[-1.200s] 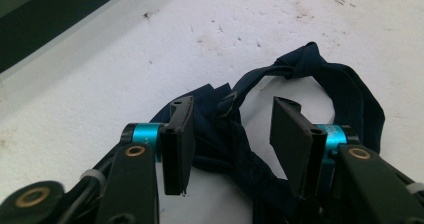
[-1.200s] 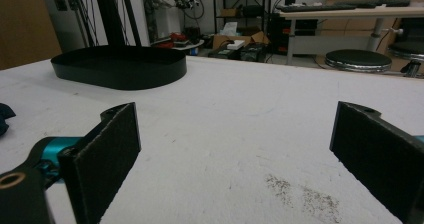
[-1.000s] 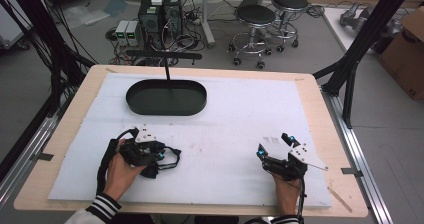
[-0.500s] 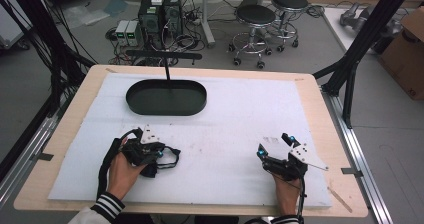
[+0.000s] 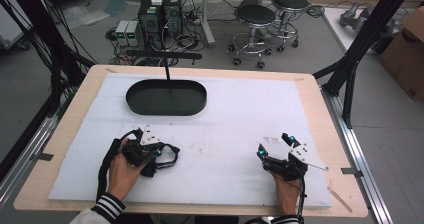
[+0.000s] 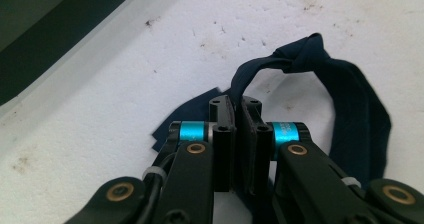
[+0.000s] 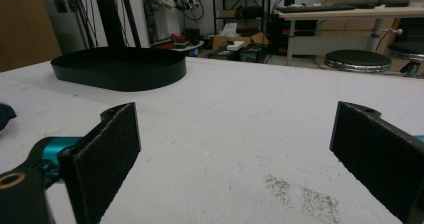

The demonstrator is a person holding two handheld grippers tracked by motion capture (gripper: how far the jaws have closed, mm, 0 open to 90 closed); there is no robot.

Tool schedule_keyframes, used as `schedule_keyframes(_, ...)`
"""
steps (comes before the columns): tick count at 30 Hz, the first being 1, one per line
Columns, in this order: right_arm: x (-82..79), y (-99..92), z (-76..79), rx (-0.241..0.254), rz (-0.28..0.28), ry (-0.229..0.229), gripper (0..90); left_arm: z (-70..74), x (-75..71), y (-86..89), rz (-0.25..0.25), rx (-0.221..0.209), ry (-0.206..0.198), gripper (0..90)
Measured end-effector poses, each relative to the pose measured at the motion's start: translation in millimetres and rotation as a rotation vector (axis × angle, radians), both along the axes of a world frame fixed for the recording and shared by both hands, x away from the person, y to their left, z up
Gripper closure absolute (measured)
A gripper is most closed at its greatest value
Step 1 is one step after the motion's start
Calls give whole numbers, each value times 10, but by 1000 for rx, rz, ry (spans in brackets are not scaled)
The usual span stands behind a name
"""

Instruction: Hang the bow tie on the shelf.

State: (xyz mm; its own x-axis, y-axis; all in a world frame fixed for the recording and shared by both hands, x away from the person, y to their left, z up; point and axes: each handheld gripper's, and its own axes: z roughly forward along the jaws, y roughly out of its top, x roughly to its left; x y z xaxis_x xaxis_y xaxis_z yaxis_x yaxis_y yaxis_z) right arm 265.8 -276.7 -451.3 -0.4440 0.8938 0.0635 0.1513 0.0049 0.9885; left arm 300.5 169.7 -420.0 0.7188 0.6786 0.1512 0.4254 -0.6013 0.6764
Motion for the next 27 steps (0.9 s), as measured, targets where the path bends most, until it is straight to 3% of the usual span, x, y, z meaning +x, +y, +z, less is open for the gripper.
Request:
schedule_keyframes(3, 0, 0, 0, 1, -1, 1, 49, 32, 0, 29, 8, -43, -9, 847)
schedule_keyframes(10, 0, 1, 0, 1, -1, 0, 49, 94, -12, 98, 39, -101, -43, 848)
schedule_keyframes(16, -1, 2, -1, 0, 0, 0, 49, 173, -28, 166, 72, -170, -86, 854)
schedule_keyframes(21, -1, 3, 0, -2, -1, 0, 49, 244, -42, 233, 65, -240, -149, 854)
schedule_keyframes(27, -3, 5, 1, -1, -2, 2, 49, 345, -13, 298, 92, -307, -184, 854)
